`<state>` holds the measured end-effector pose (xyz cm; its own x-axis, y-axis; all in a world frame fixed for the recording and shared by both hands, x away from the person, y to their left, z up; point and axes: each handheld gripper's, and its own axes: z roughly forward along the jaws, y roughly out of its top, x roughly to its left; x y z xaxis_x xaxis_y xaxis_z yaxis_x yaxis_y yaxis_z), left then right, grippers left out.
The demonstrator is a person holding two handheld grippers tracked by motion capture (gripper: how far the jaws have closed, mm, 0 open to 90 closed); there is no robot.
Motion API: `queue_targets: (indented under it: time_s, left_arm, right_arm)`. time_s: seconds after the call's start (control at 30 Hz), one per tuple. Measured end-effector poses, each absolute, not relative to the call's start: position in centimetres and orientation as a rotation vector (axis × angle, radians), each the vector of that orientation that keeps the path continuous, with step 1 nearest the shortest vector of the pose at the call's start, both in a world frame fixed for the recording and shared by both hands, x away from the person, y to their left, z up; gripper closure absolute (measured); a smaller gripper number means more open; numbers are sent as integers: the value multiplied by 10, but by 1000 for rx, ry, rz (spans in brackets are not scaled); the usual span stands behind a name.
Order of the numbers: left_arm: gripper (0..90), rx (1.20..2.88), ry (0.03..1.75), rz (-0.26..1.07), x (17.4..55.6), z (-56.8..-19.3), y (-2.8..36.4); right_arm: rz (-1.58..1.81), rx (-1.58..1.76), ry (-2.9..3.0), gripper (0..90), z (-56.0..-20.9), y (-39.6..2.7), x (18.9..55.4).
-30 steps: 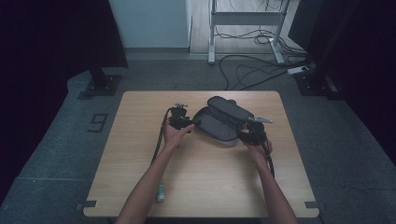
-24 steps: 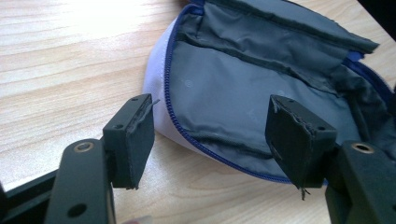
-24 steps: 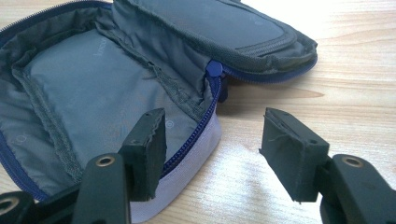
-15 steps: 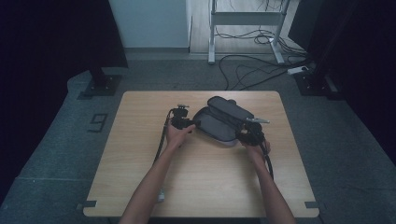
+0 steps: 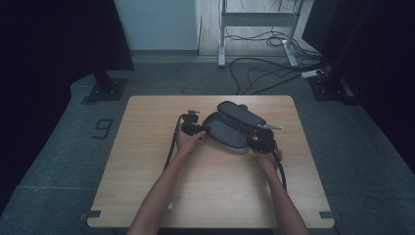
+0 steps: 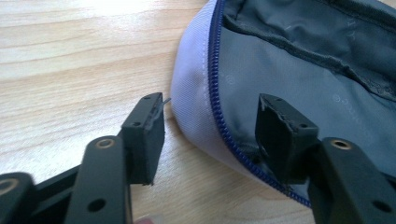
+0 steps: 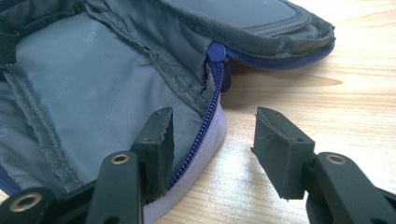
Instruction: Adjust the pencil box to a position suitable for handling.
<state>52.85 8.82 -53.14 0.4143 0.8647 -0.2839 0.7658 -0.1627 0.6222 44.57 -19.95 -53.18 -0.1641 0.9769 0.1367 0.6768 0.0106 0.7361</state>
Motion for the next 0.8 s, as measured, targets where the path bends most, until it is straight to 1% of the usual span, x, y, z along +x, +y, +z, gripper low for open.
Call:
queue_targets:
  time_s: [0.03,0.07,0.1,0.13,0.17,0.2,0.23,0.27,0.37,0.4,0.43,0.47,0.5,0.57,0.67,0.7,0.8]
  left_arm:
    - [459,1960,1382,182,529,-531,85]
    - [460,1960,1382,182,529,-531,85]
    - [471,1974,1382,192,529,-532,83]
    - [479,1974,1382,192,529,-532,83]
    - [492,1973,1393,183,530,-533,82]
    - [506,1973,1393,183,530,-533,82]
    - [519,1977,1396,179,531,-534,82]
    - [528,1977,1396,179,531,-534,82]
    - [551,1972,1400,183,532,-534,83]
    - [566,1969,1403,180,532,-534,83]
    - [601,1958,1413,170,533,-534,85]
    - [618,1958,1413,170,533,-534,85]
    - [618,1945,1418,158,534,-535,87]
    - [657,1945,1419,156,534,-535,88]
    - [694,1955,1417,175,534,-535,87]
    - [719,1964,1412,184,533,-534,87]
    - [744,1973,1409,189,533,-534,86]
  right_arm:
    - [972,1698,1887,500,-532,-200,446]
    - [972,1698,1887,500,-532,-200,446]
    - [974,1698,1894,530,-534,-200,447]
    - [974,1698,1894,530,-534,-200,447]
    - [968,1697,1906,571,-535,-199,447]
    - [968,1697,1906,571,-535,-199,447]
    - [941,1694,1932,613,-538,-198,448]
    - [942,1697,1939,632,-540,-198,449]
    - [937,1702,1932,657,-541,-197,449]
    - [927,1697,1927,681,-540,-197,449]
    - [915,1686,1922,735,-540,-197,449]
    - [915,1686,1922,735,-540,-197,449]
    - [911,1685,1920,750,-540,-198,449]
    - [906,1688,1922,792,-540,-199,449]
    - [896,1676,1925,825,-540,-198,449]
    - [893,1671,1921,839,-539,-198,449]
    - [900,1672,1910,850,-539,-198,448]
